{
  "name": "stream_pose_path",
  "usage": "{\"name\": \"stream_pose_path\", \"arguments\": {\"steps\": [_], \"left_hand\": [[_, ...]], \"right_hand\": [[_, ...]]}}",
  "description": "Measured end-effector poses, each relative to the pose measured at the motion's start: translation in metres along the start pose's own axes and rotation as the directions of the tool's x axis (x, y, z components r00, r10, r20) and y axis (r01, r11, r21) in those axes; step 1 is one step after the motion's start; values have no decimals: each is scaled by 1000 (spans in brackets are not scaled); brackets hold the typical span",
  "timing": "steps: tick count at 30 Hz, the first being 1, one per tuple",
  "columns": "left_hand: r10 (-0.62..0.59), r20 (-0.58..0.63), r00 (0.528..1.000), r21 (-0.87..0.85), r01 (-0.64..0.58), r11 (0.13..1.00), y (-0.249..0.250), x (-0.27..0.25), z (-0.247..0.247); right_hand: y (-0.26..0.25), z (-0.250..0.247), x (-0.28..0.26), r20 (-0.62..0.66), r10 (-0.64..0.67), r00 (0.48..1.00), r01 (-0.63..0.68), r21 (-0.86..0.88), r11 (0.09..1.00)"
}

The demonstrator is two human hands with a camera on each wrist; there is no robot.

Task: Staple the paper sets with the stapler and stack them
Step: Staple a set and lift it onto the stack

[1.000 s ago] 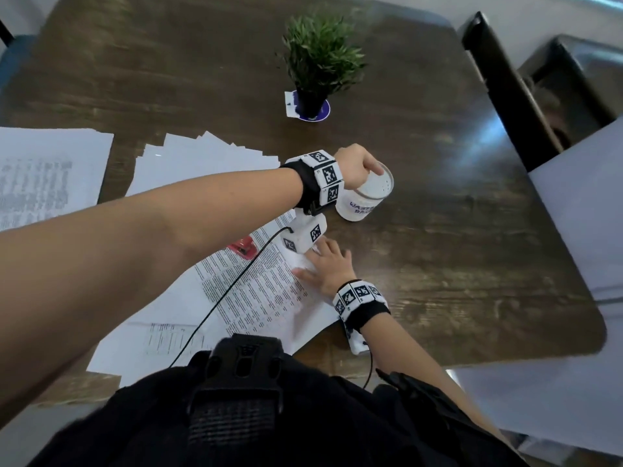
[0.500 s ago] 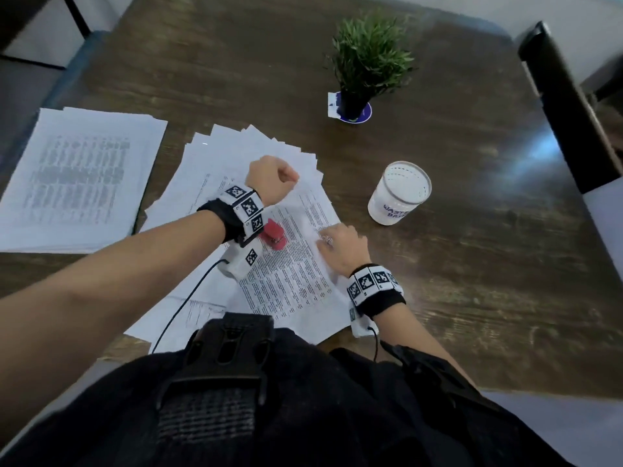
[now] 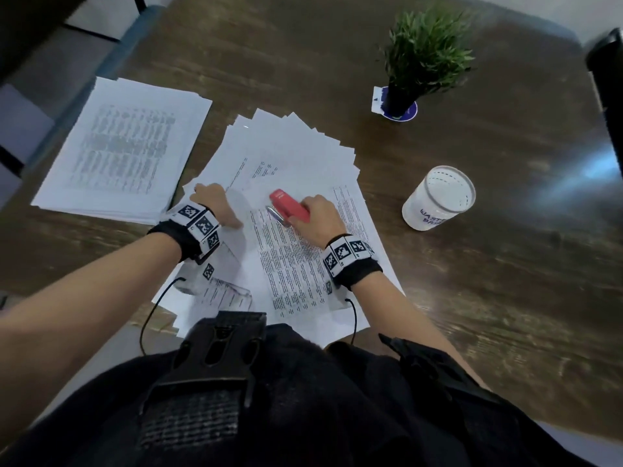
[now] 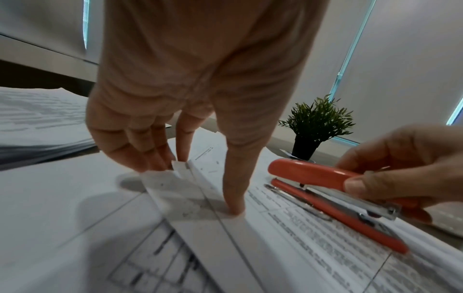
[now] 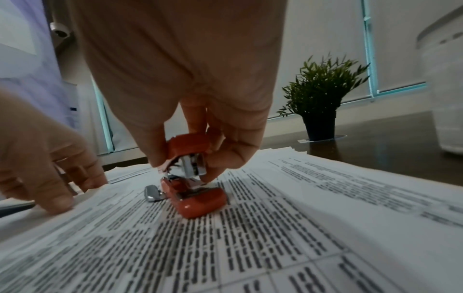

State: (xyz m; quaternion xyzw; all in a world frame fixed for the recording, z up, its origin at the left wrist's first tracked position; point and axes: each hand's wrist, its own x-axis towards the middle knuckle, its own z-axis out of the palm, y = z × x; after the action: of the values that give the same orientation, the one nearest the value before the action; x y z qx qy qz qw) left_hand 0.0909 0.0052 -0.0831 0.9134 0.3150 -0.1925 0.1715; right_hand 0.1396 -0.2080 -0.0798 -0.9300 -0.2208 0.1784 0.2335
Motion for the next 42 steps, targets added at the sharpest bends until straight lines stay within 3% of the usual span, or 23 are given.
{"name": "stream_pose_path", "arguments": {"steps": [4, 9, 12, 18, 25, 30, 34, 38, 42], "left_hand": [[43, -60, 997, -148, -51, 988, 0, 1, 3], [171, -169, 971, -376, -224, 899, 17, 6, 0], [280, -207, 937, -414, -343, 843, 38, 5, 2], [429, -185, 884, -335, -467, 819, 67, 4, -1], [539, -45, 841, -219, -535, 816, 58, 14, -19], [603, -43, 797, -124, -603, 788, 48, 23, -20], [583, -90, 808, 1, -585, 811, 30, 31, -3], [616, 25, 788, 188, -609, 771, 20, 28, 4], [610, 93, 787, 229, -613, 756, 16, 28, 3]], "right_hand": [[12, -1, -8, -57, 61, 997, -60, 20, 998], [26, -1, -24, -111, 196, 974, -189, 69, 980], [28, -3, -33, -74, 275, 959, -269, 82, 960], [24, 1, -45, 53, 346, 937, -349, 37, 937], [-5, 23, -47, 72, 364, 929, -363, -20, 932], [-25, 25, -31, 8, 493, 870, -493, 0, 870], [-33, 28, -22, -37, 524, 851, -525, -40, 850], [-42, 36, -16, -93, 538, 838, -541, -19, 841], [-51, 44, -4, -121, 483, 867, -493, -70, 867]]}}
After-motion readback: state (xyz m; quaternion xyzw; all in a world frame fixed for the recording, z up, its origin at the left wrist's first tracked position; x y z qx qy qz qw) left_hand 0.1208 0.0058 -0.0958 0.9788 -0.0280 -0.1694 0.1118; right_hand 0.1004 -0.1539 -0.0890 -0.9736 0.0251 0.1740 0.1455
